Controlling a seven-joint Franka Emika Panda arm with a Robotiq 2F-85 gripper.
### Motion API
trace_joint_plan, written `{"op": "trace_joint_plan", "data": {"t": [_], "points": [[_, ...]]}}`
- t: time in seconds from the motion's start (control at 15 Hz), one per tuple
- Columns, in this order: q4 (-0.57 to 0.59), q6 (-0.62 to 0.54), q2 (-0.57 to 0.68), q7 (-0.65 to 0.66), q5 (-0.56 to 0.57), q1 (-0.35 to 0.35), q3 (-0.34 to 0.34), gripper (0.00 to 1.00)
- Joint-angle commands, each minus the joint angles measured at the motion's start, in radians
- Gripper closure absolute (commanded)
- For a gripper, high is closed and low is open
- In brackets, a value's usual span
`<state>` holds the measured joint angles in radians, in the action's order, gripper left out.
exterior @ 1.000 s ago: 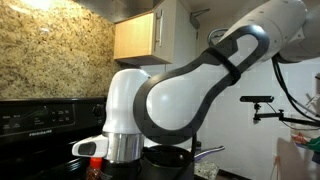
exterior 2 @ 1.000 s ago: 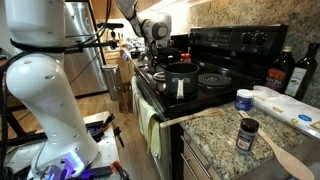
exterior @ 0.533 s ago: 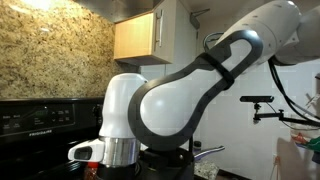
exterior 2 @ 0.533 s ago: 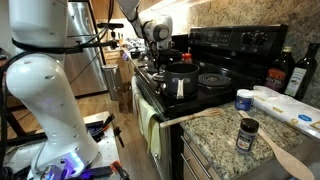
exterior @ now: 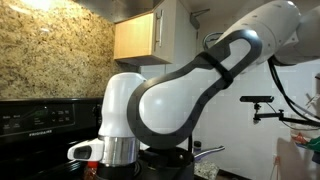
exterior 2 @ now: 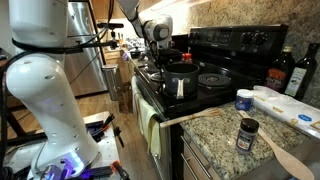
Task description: Put the lid on the pot
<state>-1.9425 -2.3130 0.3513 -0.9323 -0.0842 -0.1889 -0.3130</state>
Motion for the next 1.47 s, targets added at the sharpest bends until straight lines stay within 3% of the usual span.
{"op": "trace_joint_plan", "data": {"t": [0.0, 0.8, 1.13, 1.4], "points": [[0.024, 0.073, -0.021, 0.023, 0.000, -0.002, -0.006, 0.87], [-0.019, 0.189, -0.307, 0.190, -0.030, -0.013, 0.021, 0.87], [-0.140, 0.175, -0.493, 0.238, -0.192, 0.021, 0.113, 0.87], [-0.244, 0.167, -0.620, 0.297, -0.249, 0.041, 0.213, 0.88]]}}
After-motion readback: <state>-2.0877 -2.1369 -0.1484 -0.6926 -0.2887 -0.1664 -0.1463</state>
